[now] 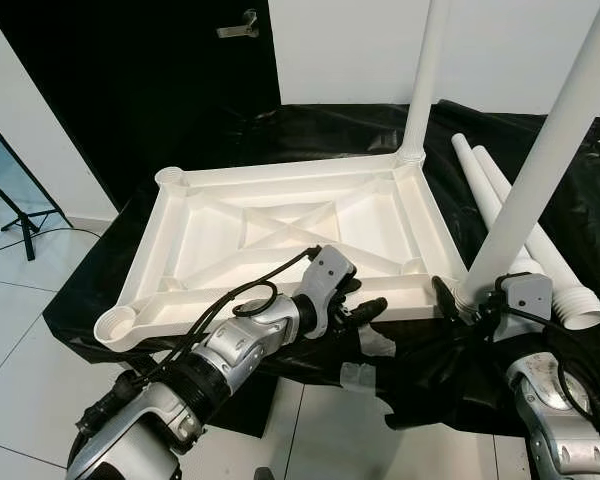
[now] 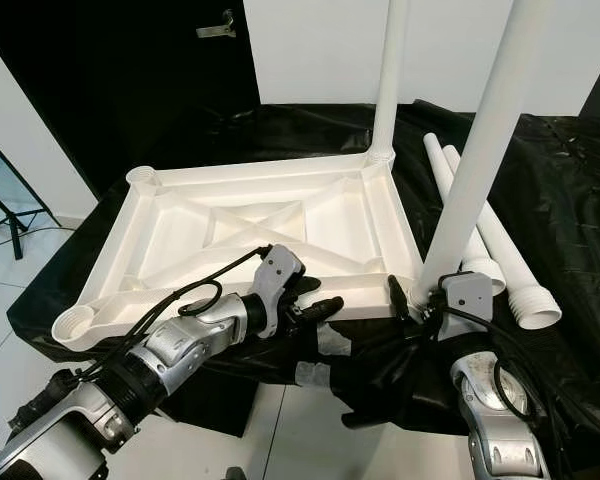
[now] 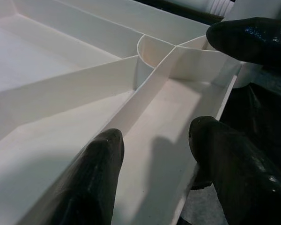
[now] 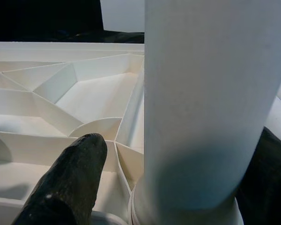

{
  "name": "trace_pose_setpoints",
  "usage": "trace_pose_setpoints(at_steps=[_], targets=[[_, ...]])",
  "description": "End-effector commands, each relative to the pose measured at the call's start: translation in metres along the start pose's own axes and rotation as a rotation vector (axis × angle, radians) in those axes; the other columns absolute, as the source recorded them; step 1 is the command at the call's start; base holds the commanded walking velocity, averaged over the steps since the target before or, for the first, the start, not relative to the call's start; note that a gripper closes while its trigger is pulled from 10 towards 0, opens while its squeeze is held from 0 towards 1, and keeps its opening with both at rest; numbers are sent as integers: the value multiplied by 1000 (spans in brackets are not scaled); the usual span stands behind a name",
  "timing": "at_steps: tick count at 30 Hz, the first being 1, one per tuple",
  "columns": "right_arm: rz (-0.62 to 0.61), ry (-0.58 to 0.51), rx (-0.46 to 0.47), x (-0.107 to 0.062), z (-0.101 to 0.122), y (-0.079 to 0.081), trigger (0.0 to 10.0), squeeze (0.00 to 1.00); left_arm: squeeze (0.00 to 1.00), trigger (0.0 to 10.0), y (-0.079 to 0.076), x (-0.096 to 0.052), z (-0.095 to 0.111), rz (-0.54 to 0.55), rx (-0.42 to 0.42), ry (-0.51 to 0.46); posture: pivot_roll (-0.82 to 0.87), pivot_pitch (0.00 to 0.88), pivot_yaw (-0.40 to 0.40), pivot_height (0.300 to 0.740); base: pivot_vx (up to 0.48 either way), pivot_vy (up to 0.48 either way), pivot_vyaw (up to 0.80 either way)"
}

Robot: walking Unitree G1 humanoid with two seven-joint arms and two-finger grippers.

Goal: Building children table

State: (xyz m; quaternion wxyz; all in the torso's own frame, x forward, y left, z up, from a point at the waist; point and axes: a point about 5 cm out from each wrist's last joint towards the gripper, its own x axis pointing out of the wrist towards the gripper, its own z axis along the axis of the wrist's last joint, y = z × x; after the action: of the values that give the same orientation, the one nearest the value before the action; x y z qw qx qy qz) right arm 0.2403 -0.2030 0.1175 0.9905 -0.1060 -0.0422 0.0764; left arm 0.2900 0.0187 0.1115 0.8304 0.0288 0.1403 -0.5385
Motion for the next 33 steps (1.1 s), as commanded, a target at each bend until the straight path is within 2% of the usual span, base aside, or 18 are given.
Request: trace_pose_setpoints(at_steps=[1, 10, 16, 25, 33], targets=[[29, 2, 6, 2, -1, 6, 10000, 0, 75, 10000, -41, -18, -9, -905, -31, 55, 44, 0, 61, 740, 0, 0, 0], [22, 6, 9, 1, -2, 8, 10000, 0, 71, 10000, -41, -20, -5, -926, -21, 55, 40, 0, 66, 740, 0, 0, 0], [17, 11, 12, 1, -4, 8, 10000, 0, 75, 10000, -44, -24, 4, -944, -34, 0, 41, 0, 68, 740, 0, 0, 0], [24, 19, 9, 1, -5, 9, 10000, 0, 75, 10000, -45, -27, 6, -948, -40, -19, 48, 0, 64, 740, 0, 0, 0], [29, 23, 5, 0, -6, 8, 10000, 0, 71, 10000, -47, -21, -11, -922, 12, 78, 50, 0, 62, 740, 0, 0, 0]])
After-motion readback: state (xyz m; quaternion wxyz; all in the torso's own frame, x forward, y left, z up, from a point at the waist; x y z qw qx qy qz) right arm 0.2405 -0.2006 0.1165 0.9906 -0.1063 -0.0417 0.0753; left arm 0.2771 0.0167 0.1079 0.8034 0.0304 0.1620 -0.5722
